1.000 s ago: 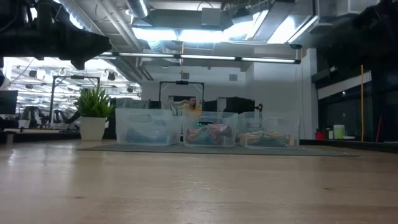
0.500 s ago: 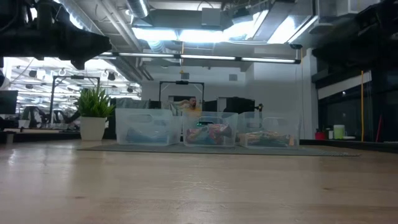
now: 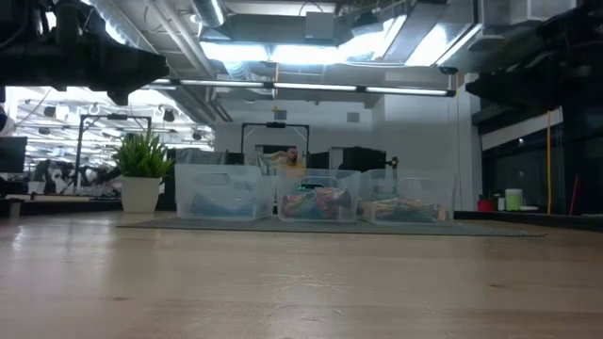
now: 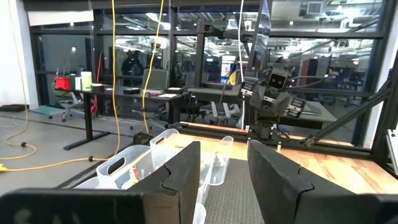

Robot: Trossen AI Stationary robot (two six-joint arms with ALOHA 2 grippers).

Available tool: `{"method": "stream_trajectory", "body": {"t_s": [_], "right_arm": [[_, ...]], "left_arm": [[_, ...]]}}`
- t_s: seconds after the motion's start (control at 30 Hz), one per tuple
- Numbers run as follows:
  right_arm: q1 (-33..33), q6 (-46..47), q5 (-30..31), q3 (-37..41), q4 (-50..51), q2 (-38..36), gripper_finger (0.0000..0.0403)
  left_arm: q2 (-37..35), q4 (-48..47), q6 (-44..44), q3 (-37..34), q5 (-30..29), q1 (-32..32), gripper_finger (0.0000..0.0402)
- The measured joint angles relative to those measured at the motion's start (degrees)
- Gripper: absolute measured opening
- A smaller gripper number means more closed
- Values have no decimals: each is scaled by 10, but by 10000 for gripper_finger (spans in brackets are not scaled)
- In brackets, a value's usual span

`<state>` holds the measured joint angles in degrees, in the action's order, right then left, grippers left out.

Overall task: Pick and place Granola Bars by type
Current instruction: Return to Home Position

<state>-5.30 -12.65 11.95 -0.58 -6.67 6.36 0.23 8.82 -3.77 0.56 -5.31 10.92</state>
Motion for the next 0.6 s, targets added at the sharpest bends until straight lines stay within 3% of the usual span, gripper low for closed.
{"method": "stream_trajectory", "body": {"t_s": [0.1,0.33,0.6], "right_arm": [[27,-8,23,0,-3,-11,144],[118,64,-62,0,50,-63,144],[120,64,-91,1,47,-63,144]], "left_arm": [[0,0,0,0,0,0,127],[0,0,0,0,0,0,127],[0,0,0,0,0,0,127]]}}
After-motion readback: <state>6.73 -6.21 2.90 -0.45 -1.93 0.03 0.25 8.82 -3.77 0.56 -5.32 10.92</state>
